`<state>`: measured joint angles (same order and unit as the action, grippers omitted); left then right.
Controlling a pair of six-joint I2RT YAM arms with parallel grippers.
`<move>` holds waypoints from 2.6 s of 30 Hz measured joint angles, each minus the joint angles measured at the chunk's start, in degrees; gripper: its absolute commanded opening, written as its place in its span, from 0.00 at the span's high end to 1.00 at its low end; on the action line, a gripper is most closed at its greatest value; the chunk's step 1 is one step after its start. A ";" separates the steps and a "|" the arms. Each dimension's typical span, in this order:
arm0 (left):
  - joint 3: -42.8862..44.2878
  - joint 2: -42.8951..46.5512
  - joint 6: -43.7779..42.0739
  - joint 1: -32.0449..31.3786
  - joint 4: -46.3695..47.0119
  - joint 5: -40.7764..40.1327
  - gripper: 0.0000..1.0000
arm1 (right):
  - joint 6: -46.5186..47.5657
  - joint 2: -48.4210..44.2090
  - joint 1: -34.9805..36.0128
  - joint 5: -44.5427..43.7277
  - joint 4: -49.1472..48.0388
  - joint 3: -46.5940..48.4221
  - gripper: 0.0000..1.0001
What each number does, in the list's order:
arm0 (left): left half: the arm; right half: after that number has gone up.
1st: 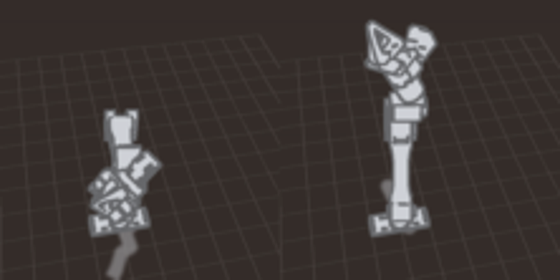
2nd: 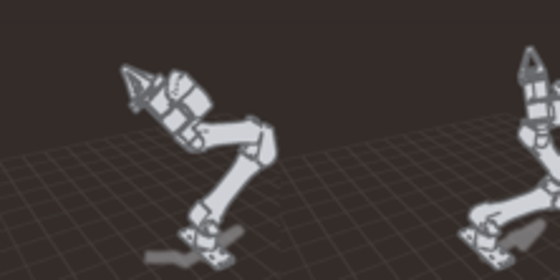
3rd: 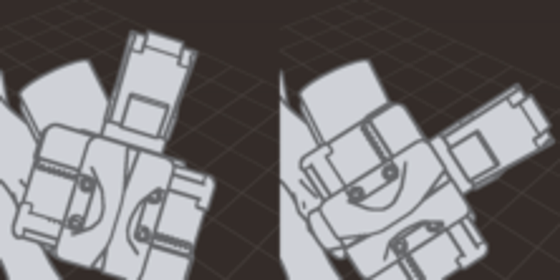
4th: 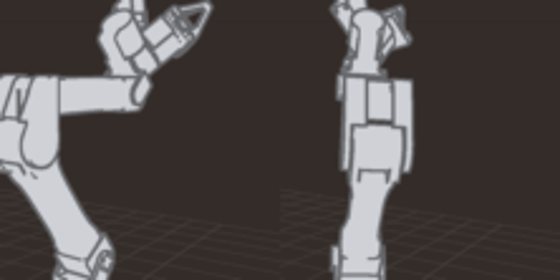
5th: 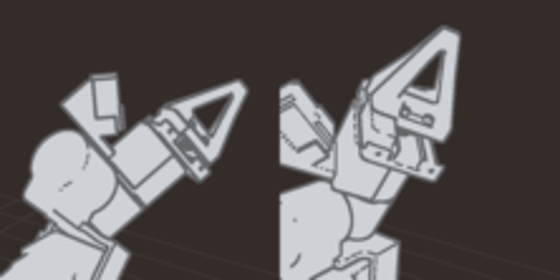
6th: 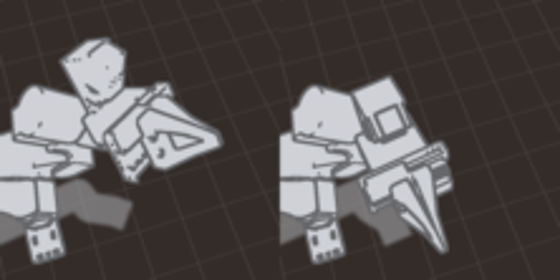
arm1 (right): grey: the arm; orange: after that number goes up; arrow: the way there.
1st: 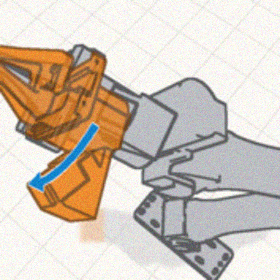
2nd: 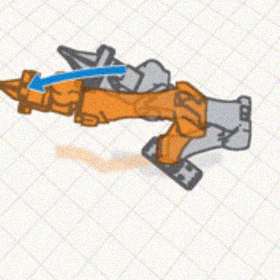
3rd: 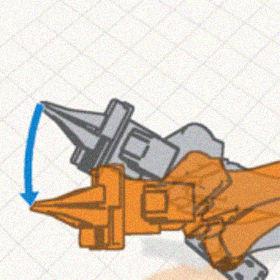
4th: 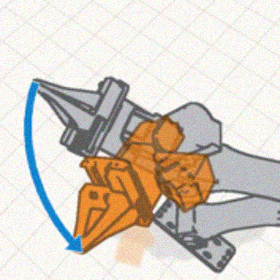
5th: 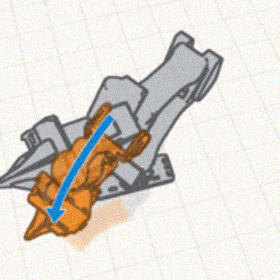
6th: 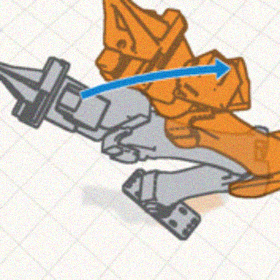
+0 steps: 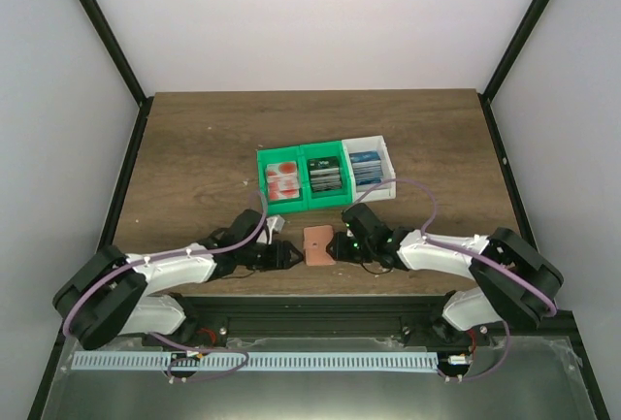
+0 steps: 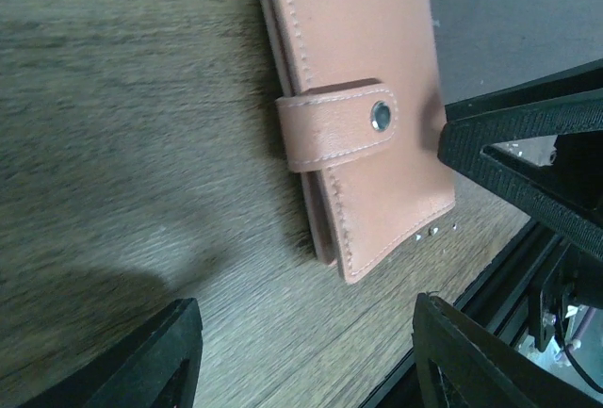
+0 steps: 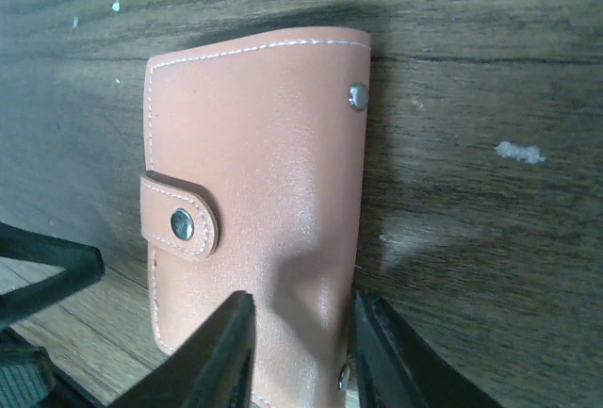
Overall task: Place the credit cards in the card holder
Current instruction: Open the card holder at the center of the board.
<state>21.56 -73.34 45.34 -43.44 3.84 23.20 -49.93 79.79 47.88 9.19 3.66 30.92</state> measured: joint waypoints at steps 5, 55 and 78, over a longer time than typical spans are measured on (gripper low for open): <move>2.01 -2.49 -1.09 0.00 0.79 0.90 0.40 | 1.11 0.11 0.00 -0.31 0.11 0.02 0.63; 36.46 -25.77 -4.02 -14.97 -33.53 -33.88 0.68 | 2.75 2.25 -3.45 8.70 -8.83 -2.93 1.00; 32.81 -21.73 -4.72 -10.80 -36.26 -39.60 0.78 | 2.64 2.21 -3.45 7.28 -7.52 -2.91 0.99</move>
<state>54.37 -95.07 40.62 -54.24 -32.42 -16.40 -47.29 82.00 44.42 16.47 -3.86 28.01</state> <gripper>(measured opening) 0.210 0.044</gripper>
